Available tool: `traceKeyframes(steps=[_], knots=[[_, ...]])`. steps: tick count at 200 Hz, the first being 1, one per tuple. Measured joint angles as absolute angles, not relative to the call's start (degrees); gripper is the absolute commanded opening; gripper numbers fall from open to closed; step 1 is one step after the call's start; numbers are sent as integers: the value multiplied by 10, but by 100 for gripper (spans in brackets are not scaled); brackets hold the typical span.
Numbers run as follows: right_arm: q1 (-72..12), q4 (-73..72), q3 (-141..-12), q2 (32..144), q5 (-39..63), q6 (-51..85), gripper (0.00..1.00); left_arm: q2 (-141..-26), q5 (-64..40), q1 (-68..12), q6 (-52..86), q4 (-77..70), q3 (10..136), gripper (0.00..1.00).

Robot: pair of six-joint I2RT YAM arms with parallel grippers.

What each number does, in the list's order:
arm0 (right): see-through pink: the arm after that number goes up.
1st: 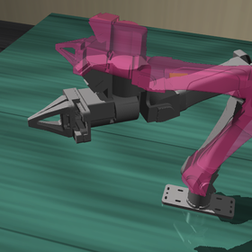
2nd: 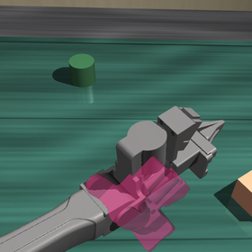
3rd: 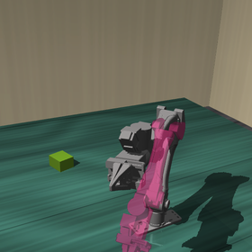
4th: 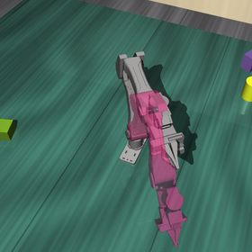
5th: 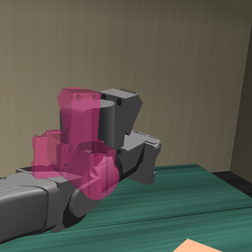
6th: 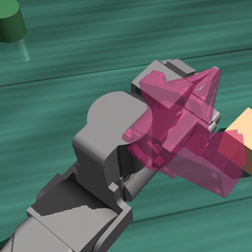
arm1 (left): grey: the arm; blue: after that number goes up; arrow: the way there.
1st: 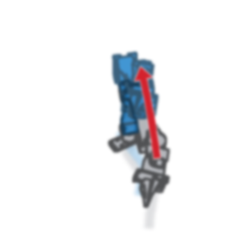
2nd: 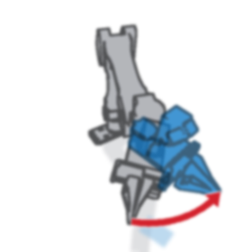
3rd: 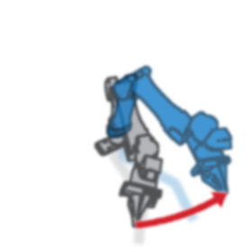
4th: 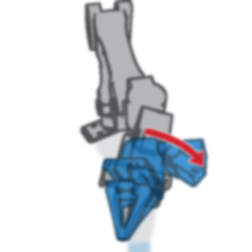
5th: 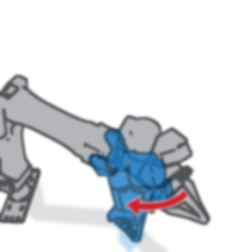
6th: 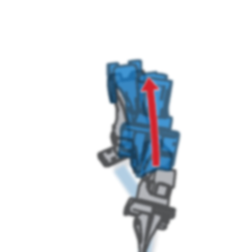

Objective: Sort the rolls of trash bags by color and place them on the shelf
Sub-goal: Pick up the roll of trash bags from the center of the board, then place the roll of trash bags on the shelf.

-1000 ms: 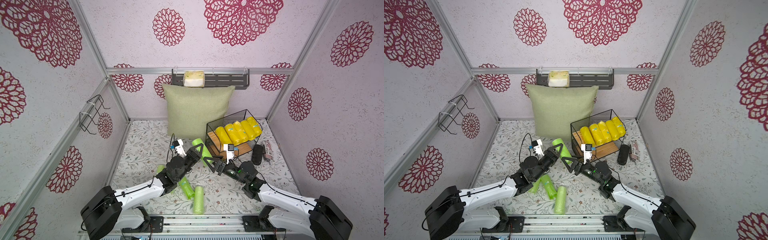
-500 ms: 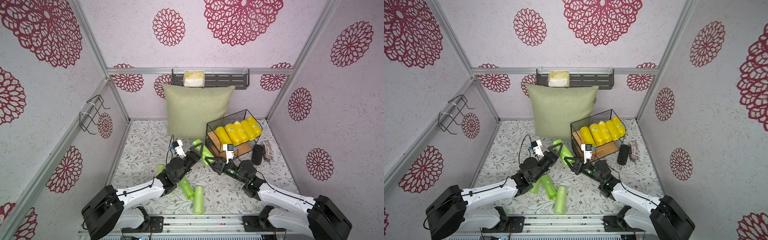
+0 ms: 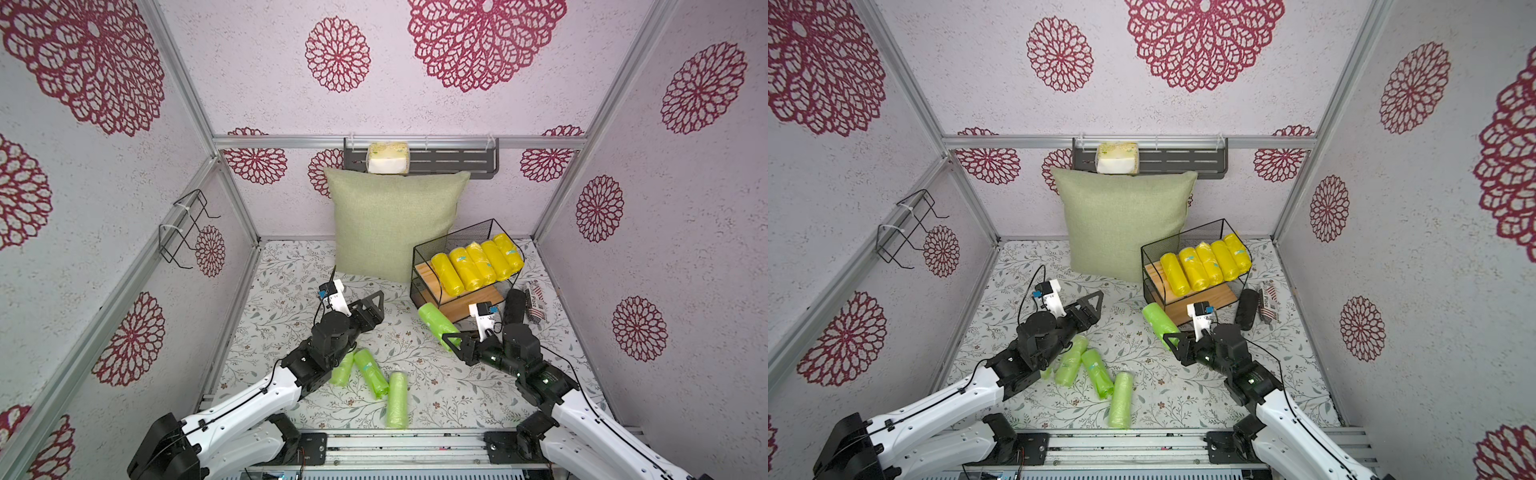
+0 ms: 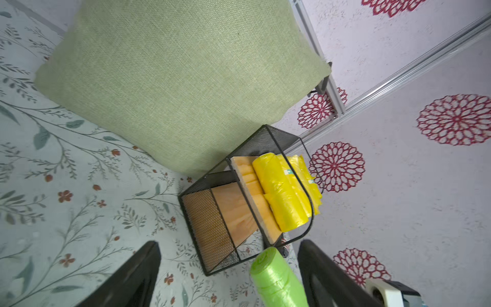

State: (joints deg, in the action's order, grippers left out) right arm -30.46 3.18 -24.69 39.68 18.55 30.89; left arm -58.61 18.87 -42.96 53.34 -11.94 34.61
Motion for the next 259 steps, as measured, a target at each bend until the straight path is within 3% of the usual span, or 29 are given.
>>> traceKeyframes(steps=[90,122,187,259], knots=[[-101,95,-243,459,187,249,33,-636,145,-427,465,-78,396,87],[-39,24,-243,519,196,219,39,-662,125,-427,461,-77,401,87],[76,-155,-243,653,250,180,38,-665,101,-427,457,-79,406,88],[108,-297,-260,811,329,191,39,-673,82,-426,460,-92,406,88]])
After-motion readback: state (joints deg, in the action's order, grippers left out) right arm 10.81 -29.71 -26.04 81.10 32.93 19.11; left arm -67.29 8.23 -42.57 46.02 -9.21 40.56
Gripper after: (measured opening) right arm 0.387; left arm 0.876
